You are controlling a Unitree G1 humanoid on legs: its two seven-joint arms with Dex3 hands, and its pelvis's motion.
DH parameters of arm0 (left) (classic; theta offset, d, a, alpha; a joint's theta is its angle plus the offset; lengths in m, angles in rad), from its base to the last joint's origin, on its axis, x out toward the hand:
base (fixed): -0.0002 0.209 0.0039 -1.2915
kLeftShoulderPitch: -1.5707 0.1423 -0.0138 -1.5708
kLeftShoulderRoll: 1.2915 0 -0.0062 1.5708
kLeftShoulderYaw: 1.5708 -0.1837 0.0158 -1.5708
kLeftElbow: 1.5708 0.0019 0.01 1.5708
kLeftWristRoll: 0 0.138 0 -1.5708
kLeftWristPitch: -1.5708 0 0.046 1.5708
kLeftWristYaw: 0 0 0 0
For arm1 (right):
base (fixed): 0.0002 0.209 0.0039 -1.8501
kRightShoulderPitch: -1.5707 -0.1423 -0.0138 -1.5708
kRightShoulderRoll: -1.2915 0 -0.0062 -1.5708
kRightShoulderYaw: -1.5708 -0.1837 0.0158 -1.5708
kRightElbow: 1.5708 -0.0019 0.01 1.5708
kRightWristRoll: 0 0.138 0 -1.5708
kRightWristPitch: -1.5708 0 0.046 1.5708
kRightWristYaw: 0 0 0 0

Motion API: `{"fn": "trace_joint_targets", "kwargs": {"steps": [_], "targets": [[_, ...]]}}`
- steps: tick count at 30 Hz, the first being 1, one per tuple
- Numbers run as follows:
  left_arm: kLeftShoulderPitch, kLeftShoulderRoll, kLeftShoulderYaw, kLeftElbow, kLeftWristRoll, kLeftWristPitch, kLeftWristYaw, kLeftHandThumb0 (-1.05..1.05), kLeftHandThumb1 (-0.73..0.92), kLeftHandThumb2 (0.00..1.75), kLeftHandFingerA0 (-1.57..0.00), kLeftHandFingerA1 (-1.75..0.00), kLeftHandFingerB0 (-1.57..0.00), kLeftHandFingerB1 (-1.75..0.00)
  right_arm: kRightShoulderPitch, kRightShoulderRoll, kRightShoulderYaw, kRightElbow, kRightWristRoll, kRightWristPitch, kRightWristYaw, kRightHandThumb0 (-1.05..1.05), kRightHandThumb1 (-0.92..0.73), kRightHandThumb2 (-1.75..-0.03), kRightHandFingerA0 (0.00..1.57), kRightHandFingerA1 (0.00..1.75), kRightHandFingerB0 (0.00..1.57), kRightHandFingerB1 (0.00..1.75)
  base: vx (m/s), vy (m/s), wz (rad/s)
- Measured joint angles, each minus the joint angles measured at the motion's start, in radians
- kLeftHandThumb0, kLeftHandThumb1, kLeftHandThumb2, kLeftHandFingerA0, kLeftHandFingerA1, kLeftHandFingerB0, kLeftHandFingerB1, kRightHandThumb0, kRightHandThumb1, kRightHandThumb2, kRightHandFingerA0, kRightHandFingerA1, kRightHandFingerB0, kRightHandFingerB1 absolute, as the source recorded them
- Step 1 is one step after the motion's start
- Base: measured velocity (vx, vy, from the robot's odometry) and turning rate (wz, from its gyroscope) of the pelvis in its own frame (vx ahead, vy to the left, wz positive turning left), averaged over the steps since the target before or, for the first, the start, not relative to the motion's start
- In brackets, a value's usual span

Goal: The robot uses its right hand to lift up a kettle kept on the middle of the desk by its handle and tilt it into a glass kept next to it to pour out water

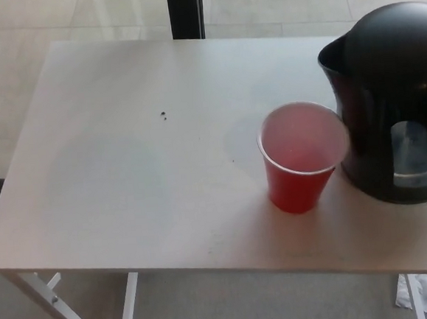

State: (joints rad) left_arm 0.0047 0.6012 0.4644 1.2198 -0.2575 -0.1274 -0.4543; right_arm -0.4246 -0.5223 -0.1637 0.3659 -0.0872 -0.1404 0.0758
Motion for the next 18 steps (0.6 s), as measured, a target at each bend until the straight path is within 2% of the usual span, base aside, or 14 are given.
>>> {"fn": "trace_joint_targets", "kwargs": {"steps": [1,2,3,5,9,10,11,12,15,16,18], "targets": [[0.0,0.001,0.0,0.0,0.0,0.0,0.0,-0.84,0.92,0.7,-0.5,-0.56,-0.37,-0.51,-0.01,0.0,0.0,0.0,-0.002,-0.007,0.002,-0.16,-0.48,-1.18,1.17,1.41,0.97,1.28,0.0,0.0,0.0],[0.0,0.001,0.0,0.0,0.0,0.0,0.0,-0.83,0.92,0.7,-0.49,-0.56,-0.37,-0.51,-0.017,0.0,0.0,0.001,-0.002,-0.016,0.004,-0.11,-0.46,-1.26,0.85,1.75,0.73,1.62,0.0,0.0,0.0],[0.0,0.001,0.0,0.0,0.0,0.0,0.0,-0.84,0.92,0.7,-0.49,-0.57,-0.36,-0.52,-0.021,0.0,0.0,0.001,-0.002,-0.025,0.007,-0.11,-0.45,-1.19,1.19,1.43,0.99,1.3,0.0,0.0,0.0],[0.001,0.002,0.0,0.0,0.0,0.0,0.0,-0.85,0.92,0.7,-0.49,-0.56,-0.37,-0.52,-0.025,0.0,0.0,0.001,-0.002,-0.043,0.014,-0.14,-0.46,-1.19,1.21,1.42,1.01,1.29,0.0,0.0,0.0],[0.0,0.002,0.0,0.002,0.0,0.0,0.0,-0.85,0.92,0.71,-0.49,-0.56,-0.37,-0.51,-0.035,0.0,0.0,0.012,-0.002,-0.077,0.026,-0.17,-0.47,-1.18,1.21,1.41,1.02,1.29,0.0,0.0,0.0],[0.0,0.002,0.0,0.002,0.0,0.0,0.0,-0.87,0.92,0.72,-0.5,-0.56,-0.36,-0.51,-0.039,0.0,0.0,0.016,-0.002,-0.085,0.028,-0.12,-0.46,-1.25,0.88,1.75,0.78,1.62,0.0,0.0,0.0],[0.0,0.002,0.0,0.002,0.0,0.0,0.0,-0.85,0.92,0.7,-0.5,-0.56,-0.37,-0.51,-0.043,0.0,0.0,0.02,-0.002,-0.091,0.031,-0.12,-0.48,-1.23,0.88,1.75,0.77,1.61,0.0,0.0,0.0],[-0.001,0.002,0.0,0.003,0.0,0.0,0.0,-0.86,0.92,0.7,-0.5,-0.56,-0.36,-0.51,-0.052,0.0,0.0,0.024,-0.002,-0.099,0.039,-0.16,-0.5,-1.16,1.19,1.4,1.0,1.27,0.0,0.0,0.0],[-0.002,0.007,0.003,0.007,0.0,0.0,0.0,-0.85,0.92,0.7,-0.49,-0.56,-0.36,-0.52,-0.065,-0.001,0.0,0.022,-0.002,-0.105,0.051,-0.19,-0.51,-1.15,1.2,1.4,1.0,1.27,0.0,0.0,0.0],[-0.002,0.009,0.005,0.007,0.0,0.0,0.0,-0.85,0.92,0.7,-0.51,-0.57,-0.37,-0.53,-0.068,-0.002,0.0,0.021,-0.002,-0.106,0.056,-0.12,-0.5,-1.21,0.9,1.75,0.78,1.58,0.0,0.0,0.0],[-0.002,0.013,0.008,0.007,0.0,0.0,0.0,-0.85,0.92,0.7,-0.48,-0.57,-0.37,-0.52,-0.075,-0.003,0.0,0.022,-0.003,-0.115,0.063,-0.14,-0.53,-1.18,0.9,1.75,0.78,1.58,0.0,0.0,0.0]]}}
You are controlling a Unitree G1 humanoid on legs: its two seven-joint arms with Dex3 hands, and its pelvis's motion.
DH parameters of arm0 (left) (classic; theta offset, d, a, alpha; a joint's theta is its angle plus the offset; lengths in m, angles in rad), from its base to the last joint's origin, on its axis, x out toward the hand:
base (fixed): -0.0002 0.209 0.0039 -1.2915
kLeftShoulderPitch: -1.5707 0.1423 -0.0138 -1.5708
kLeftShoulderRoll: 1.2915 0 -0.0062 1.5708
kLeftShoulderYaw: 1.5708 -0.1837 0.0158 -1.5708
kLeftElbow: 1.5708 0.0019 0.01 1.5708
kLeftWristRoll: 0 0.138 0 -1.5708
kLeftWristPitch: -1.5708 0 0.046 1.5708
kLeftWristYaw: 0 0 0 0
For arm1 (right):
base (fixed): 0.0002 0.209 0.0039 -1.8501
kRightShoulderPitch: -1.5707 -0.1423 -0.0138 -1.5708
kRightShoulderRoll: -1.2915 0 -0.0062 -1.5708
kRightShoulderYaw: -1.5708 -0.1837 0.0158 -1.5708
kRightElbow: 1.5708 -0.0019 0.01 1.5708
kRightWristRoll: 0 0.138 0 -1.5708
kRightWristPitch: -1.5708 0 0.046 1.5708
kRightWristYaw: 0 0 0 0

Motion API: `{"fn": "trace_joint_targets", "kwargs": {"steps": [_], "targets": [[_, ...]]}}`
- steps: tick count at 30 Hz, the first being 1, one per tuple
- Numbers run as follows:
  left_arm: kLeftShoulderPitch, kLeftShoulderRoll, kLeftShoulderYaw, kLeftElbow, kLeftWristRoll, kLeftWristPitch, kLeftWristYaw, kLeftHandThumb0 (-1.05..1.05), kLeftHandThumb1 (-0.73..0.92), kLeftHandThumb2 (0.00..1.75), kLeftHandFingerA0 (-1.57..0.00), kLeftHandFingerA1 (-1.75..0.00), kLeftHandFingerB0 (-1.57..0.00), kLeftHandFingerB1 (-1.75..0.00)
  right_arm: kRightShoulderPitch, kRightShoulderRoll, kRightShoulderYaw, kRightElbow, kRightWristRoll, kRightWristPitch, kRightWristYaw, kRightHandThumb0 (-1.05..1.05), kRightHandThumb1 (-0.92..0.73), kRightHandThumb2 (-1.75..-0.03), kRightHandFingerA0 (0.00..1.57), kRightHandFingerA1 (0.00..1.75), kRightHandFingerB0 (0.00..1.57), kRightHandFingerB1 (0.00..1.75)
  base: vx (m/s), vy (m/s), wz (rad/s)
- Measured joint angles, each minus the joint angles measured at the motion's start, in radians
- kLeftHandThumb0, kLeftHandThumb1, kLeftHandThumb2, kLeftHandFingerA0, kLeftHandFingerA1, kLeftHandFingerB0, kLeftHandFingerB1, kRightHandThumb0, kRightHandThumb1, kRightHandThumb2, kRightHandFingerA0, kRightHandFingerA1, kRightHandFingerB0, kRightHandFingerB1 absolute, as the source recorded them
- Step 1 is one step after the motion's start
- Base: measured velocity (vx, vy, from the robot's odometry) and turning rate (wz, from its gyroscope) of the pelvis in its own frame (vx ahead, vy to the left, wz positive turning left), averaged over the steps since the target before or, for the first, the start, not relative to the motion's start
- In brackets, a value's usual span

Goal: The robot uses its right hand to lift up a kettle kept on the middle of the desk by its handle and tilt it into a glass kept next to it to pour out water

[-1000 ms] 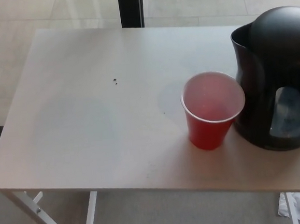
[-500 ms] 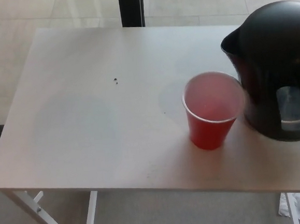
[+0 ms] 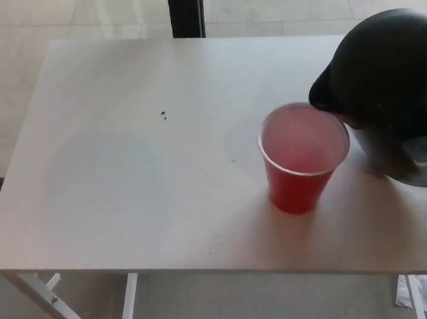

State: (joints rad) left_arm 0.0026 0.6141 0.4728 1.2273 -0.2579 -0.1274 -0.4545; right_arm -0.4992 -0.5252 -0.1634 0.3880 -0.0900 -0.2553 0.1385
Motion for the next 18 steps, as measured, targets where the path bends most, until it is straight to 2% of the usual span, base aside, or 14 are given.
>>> {"fn": "trace_joint_targets", "kwargs": {"steps": [4,5,6,7,11,12,13,14,16,17,18], "targets": [[-0.001,0.0,0.003,0.0,0.0,0.0,-0.001,-0.86,0.92,0.71,-0.49,-0.58,-0.36,-0.53,-0.018,-0.006,0.001,0.024,-0.002,-0.032,0.013,-0.13,-0.53,-1.15,0.85,1.75,0.75,1.58,0.0,0.0,0.0],[-0.002,0.0,0.003,0.0,0.0,0.0,-0.001,-0.86,0.92,0.71,-0.46,-0.56,-0.35,-0.52,-0.021,-0.007,0.001,0.029,-0.002,-0.037,0.016,-0.19,-0.51,-1.15,1.16,1.39,0.97,1.26,0.0,0.0,0.0],[-0.003,0.0,0.006,0.0,-0.001,0.0,-0.001,-0.86,0.92,0.71,-0.46,-0.56,-0.35,-0.52,-0.024,-0.01,0.002,0.034,-0.003,-0.042,0.019,-0.19,-0.51,-1.15,1.16,1.39,0.97,1.26,0.0,0.0,0.0],[-0.003,0.0,0.007,0.0,-0.001,0.0,-0.002,-0.87,0.92,0.71,-0.47,-0.56,-0.35,-0.53,-0.026,-0.013,0.003,0.036,-0.004,-0.044,0.022,-0.14,-0.51,-1.15,0.83,1.75,0.71,1.61,0.0,0.0,0.0],[-0.004,0.001,0.01,0.0,-0.001,0.0,-0.003,-0.88,0.92,0.71,-0.48,-0.55,-0.35,-0.52,-0.041,-0.023,0.017,0.035,-0.012,-0.046,0.033,-0.14,-0.51,-1.14,0.84,1.75,0.73,1.6,0.0,0.0,0.0],[-0.004,0.001,0.01,0.0,-0.001,0.0,-0.003,-0.88,0.92,0.72,-0.48,-0.56,-0.35,-0.52,-0.047,-0.025,0.021,0.035,-0.015,-0.048,0.035,-0.2,-0.49,-1.17,1.17,1.4,0.99,1.28,0.0,0.0,0.0],[-0.004,0.002,0.01,0.0,-0.001,0.0,-0.003,-0.88,0.92,0.72,-0.48,-0.56,-0.35,-0.52,-0.052,-0.028,0.027,0.034,-0.02,-0.05,0.037,-0.2,-0.49,-1.17,1.17,1.4,0.99,1.28,0.0,0.0,0.0],[-0.004,0.002,0.01,0.0,-0.001,0.0,-0.003,-0.89,0.92,0.72,-0.47,-0.56,-0.35,-0.53,-0.057,-0.031,0.031,0.032,-0.024,-0.051,0.038,-0.15,-0.48,-1.21,0.85,1.75,0.76,1.6,0.0,0.0,0.0],[-0.005,0.005,0.01,0.0,-0.001,0.0,-0.003,-0.89,0.92,0.73,-0.47,-0.56,-0.35,-0.53,-0.07,-0.038,0.042,0.021,-0.031,-0.053,0.044,-0.14,-0.45,-1.25,0.83,1.75,0.75,1.59,0.0,0.0,0.0],[-0.006,0.006,0.01,-0.001,-0.001,0.0,-0.004,-0.89,0.92,0.72,-0.47,-0.56,-0.35,-0.53,-0.075,-0.04,0.045,0.014,-0.033,-0.053,0.048,-0.18,-0.47,-1.17,1.13,1.39,0.99,1.28,0.0,0.0,0.0],[-0.006,0.007,0.01,-0.001,-0.001,0.0,-0.004,-0.9,0.92,0.71,-0.47,-0.56,-0.35,-0.53,-0.081,-0.04,0.05,0.009,-0.036,-0.05,0.05,-0.16,-0.53,-1.09,0.8,1.73,0.75,1.58,0.0,0.0,0.0]]}}
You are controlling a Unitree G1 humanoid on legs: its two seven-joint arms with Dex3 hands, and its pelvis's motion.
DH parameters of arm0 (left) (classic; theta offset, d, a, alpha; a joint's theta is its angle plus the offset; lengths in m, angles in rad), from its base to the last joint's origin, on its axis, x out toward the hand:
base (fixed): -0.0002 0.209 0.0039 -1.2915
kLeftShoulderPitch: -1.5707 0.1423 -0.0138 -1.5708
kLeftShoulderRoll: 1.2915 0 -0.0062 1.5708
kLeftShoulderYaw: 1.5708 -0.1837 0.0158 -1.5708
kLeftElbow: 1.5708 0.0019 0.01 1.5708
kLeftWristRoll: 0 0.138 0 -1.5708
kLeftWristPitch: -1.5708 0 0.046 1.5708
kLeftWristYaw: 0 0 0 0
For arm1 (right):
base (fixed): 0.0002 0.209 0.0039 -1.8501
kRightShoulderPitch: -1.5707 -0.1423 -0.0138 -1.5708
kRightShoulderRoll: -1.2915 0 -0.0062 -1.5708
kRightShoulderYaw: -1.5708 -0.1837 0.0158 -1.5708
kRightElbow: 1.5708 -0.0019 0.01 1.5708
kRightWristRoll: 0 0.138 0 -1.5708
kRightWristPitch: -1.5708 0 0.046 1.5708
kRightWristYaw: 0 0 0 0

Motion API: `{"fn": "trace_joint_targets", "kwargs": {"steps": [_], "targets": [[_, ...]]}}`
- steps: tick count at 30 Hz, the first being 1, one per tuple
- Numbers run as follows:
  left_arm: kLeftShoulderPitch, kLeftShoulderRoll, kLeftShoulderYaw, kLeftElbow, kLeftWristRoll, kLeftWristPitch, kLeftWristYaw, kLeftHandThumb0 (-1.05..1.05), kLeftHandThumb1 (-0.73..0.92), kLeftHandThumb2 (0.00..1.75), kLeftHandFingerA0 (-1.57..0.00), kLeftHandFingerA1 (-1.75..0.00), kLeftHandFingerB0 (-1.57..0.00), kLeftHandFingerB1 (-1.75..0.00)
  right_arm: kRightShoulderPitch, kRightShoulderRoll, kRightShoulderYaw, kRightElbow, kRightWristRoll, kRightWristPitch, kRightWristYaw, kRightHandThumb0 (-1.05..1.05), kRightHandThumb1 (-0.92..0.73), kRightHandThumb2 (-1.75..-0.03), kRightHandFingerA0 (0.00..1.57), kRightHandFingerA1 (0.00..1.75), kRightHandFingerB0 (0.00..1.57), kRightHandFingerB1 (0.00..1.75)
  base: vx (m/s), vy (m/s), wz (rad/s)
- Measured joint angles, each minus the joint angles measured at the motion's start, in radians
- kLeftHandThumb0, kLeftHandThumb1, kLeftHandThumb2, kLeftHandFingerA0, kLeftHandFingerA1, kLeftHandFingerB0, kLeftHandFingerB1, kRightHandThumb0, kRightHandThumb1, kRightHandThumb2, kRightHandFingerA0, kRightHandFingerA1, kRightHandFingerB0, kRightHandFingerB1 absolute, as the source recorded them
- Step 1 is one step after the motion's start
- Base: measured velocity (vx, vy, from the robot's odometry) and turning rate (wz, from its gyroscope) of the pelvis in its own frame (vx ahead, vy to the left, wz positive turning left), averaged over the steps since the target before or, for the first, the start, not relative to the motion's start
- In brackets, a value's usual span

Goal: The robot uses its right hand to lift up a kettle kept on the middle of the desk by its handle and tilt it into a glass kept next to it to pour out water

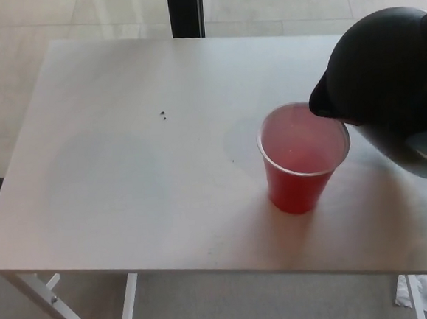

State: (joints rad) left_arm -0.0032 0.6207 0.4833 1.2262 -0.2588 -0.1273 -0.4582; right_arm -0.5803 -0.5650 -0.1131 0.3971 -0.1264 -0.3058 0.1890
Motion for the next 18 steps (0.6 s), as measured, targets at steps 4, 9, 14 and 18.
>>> {"fn": "trace_joint_targets", "kwargs": {"steps": [4,9,14,18], "targets": [[-0.009,0.002,0.001,-0.001,0.0,0.0,-0.002,-0.88,0.75,1.16,-0.42,-0.62,-0.31,-0.59,-0.032,-0.011,0.027,-0.016,-0.023,0.002,0.008,-0.15,-0.5,-1.14,0.83,1.74,0.75,1.6,0.0,0.0,0.0],[-0.016,0.007,0.0,-0.001,0.0,0.0,-0.005,-0.86,0.74,1.15,-0.43,-0.62,-0.32,-0.59,-0.06,-0.025,0.062,-0.021,-0.043,-0.013,0.018,-0.15,-0.52,-1.08,0.81,1.75,0.69,1.65,0.0,0.0,0.0],[-0.022,0.007,-0.002,-0.004,0.001,0.0,-0.005,-0.9,0.92,0.75,-0.45,-0.56,-0.33,-0.52,-0.075,-0.042,0.09,-0.022,-0.069,-0.048,0.019,-0.13,-0.54,-1.1,0.83,1.75,0.71,1.64,0.0,0.0,0.0],[-0.026,0.008,-0.002,-0.005,0.001,0.0,-0.005,-0.92,0.92,0.79,-0.52,-0.59,-0.33,-0.51,-0.093,-0.06,0.116,-0.021,-0.09,-0.079,0.023,-0.14,-0.64,-0.94,0.83,1.75,0.71,1.61,0.0,0.0,0.0]]}}
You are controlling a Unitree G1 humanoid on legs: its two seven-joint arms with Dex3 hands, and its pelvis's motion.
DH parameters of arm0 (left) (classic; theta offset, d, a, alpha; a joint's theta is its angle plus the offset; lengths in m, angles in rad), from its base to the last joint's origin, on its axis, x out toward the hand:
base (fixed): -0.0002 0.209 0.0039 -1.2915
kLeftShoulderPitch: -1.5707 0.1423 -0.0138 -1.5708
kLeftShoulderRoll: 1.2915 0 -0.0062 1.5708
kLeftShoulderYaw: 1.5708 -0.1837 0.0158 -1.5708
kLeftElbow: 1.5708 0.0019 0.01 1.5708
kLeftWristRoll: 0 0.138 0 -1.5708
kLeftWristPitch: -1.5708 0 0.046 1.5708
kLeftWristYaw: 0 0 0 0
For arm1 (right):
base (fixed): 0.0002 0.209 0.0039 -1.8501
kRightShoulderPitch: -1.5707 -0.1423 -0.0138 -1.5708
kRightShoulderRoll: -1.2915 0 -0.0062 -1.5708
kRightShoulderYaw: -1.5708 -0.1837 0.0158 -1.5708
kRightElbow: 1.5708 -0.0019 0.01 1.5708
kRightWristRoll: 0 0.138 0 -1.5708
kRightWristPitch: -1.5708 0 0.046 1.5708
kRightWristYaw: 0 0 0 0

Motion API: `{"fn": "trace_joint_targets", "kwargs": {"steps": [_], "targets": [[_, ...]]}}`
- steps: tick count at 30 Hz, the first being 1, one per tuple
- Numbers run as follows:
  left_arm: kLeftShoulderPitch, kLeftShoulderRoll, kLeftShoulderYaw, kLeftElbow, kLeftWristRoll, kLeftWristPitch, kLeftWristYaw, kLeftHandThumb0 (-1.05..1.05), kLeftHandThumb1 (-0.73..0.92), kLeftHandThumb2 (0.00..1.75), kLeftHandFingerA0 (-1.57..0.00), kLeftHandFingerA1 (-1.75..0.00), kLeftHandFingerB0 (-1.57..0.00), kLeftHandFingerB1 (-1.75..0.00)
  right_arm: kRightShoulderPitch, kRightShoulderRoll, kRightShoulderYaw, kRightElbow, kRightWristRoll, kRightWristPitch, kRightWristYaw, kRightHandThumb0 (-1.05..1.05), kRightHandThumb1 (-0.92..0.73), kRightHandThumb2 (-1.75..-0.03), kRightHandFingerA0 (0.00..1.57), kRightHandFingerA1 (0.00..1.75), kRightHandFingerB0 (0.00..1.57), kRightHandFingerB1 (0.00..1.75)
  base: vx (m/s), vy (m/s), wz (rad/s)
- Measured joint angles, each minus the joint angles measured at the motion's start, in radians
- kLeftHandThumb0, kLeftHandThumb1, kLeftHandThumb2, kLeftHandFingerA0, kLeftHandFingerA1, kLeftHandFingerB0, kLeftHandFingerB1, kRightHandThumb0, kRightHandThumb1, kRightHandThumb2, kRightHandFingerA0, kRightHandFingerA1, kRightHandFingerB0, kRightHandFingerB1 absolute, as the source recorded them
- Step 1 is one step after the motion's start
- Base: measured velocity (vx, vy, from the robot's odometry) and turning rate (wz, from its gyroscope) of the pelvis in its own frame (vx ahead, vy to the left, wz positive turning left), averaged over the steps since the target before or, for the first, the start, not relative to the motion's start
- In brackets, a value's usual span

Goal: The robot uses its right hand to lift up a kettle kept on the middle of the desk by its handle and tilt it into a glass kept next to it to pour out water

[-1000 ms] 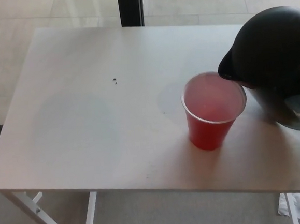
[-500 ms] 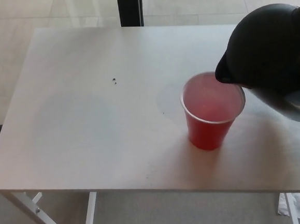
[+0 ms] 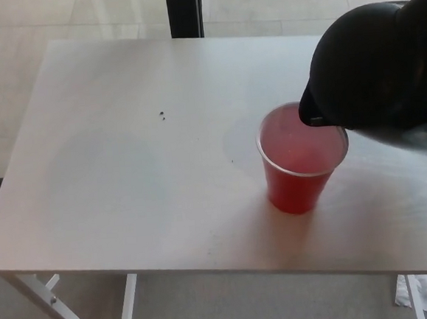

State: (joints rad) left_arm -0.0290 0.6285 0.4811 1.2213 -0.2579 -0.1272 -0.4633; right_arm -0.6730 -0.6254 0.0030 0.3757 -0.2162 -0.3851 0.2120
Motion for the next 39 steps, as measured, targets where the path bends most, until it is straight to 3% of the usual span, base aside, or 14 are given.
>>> {"fn": "trace_joint_targets", "kwargs": {"steps": [6,7,13,14,16,17,18,19,24,28,29,30,32,39], "targets": [[-0.002,0.0,0.0,0.0,0.0,0.0,0.0,-0.91,0.92,0.78,-0.51,-0.58,-0.31,-0.51,-0.025,-0.013,0.03,0.045,-0.011,-0.049,0.013,-0.14,-0.76,-0.82,1.02,1.75,0.73,1.52,0.0,0.0,0.0],[-0.003,0.0,0.0,0.0,0.0,0.0,0.0,-0.88,0.92,0.77,-0.45,-0.55,-0.34,-0.53,-0.029,-0.015,0.034,0.053,-0.013,-0.057,0.014,-0.21,-0.77,-0.76,0.82,1.75,0.69,1.59,0.0,0.0,0.0],[-0.01,0.0,0.002,0.0,0.0,0.0,0.0,-0.89,0.92,0.76,-0.48,-0.58,-0.35,-0.53,-0.051,-0.044,0.078,0.048,-0.039,-0.103,0.014,-0.15,-0.7,-0.87,0.82,1.75,0.64,1.7,0.0,0.0,0.0],[-0.01,0.0,0.002,0.0,0.0,0.0,0.0,-0.92,0.91,0.79,-0.45,-0.57,-0.33,-0.53,-0.054,-0.047,0.082,0.047,-0.043,-0.108,0.014,-0.18,-0.73,-0.73,0.76,1.75,0.63,1.72,0.0,0.0,0.0],[-0.01,0.0,0.003,0.0,0.0,0.0,0.0,-0.91,0.92,0.78,-0.51,-0.59,-0.32,-0.51,-0.07,-0.054,0.108,0.043,-0.063,-0.124,0.013,-0.12,-0.7,-0.77,0.72,1.75,0.57,1.67,0.0,0.0,0.0],[-0.011,0.0,0.003,0.0,0.0,0.0,0.0,-0.91,0.92,0.77,-0.44,-0.55,-0.34,-0.53,-0.079,-0.056,0.119,0.039,-0.071,-0.132,0.013,-0.12,-0.55,-0.95,1.1,1.39,0.87,1.25,0.0,0.0,0.0],[-0.012,0.0,0.003,0.0,0.0,0.0,0.0,-0.91,0.92,0.77,-0.44,-0.55,-0.34,-0.53,-0.087,-0.061,0.131,0.032,-0.08,-0.138,0.014,-0.12,-0.55,-0.95,1.1,1.39,0.87,1.25,0.0,0.0,0.0],[-0.013,0.0,0.003,0.0,0.0,0.0,0.0,-0.91,0.92,0.78,-0.45,-0.55,-0.35,-0.52,-0.098,-0.064,0.142,0.027,-0.089,-0.148,0.013,-0.05,-0.62,-0.84,0.73,1.75,0.63,1.65,0.0,0.0,0.0],[-0.016,0.0,0.003,0.0,0.0,0.0,0.0,-0.91,0.92,0.77,-0.45,-0.54,-0.34,-0.52,-0.14,-0.066,0.182,0.021,-0.119,-0.19,0.008,-0.13,-0.6,-0.73,0.8,1.75,0.66,1.68,0.0,0.0,0.0],[-0.019,0.0,0.003,0.0,0.0,0.0,0.0,-0.9,0.92,0.79,-0.49,-0.54,-0.36,-0.5,-0.173,-0.071,0.219,-0.005,-0.165,-0.214,0.0,-0.13,-0.57,-0.68,0.85,1.75,0.66,1.62,0.0,0.0,0.0],[-0.019,0.0,0.003,0.0,0.0,0.0,0.0,-0.91,0.92,0.8,-0.45,-0.56,-0.33,-0.53,-0.177,-0.073,0.226,-0.011,-0.173,-0.217,-0.001,-0.2,-0.63,-0.63,0.91,1.75,0.75,1.17,0.0,0.0,0.0],[-0.019,0.0,0.003,-0.001,0.0,0.0,0.0,-0.91,0.92,0.8,-0.45,-0.56,-0.33,-0.53,-0.185,-0.074,0.238,-0.024,-0.185,-0.218,0.001,-0.2,-0.63,-0.63,0.91,1.75,0.75,1.17,0.0,0.0,0.0],[-0.021,0.0,0.003,-0.003,0.0,0.0,0.0,-0.88,0.92,0.79,-0.47,-0.55,-0.34,-0.51,-0.204,-0.077,0.26,-0.045,-0.208,-0.22,0.007,-0.12,-0.51,-0.86,0.97,1.72,0.77,1.59,0.0,0.0,0.0],[-0.031,0.0,0.004,-0.004,0.0,0.0,0.0,-0.92,0.92,0.81,-0.48,-0.57,-0.31,-0.51,-0.269,-0.077,0.313,-0.04,-0.291,-0.261,-0.023,-0.18,-0.5,-0.98,1.02,1.63,0.8,1.52,0.0,0.0,0.0]]}}
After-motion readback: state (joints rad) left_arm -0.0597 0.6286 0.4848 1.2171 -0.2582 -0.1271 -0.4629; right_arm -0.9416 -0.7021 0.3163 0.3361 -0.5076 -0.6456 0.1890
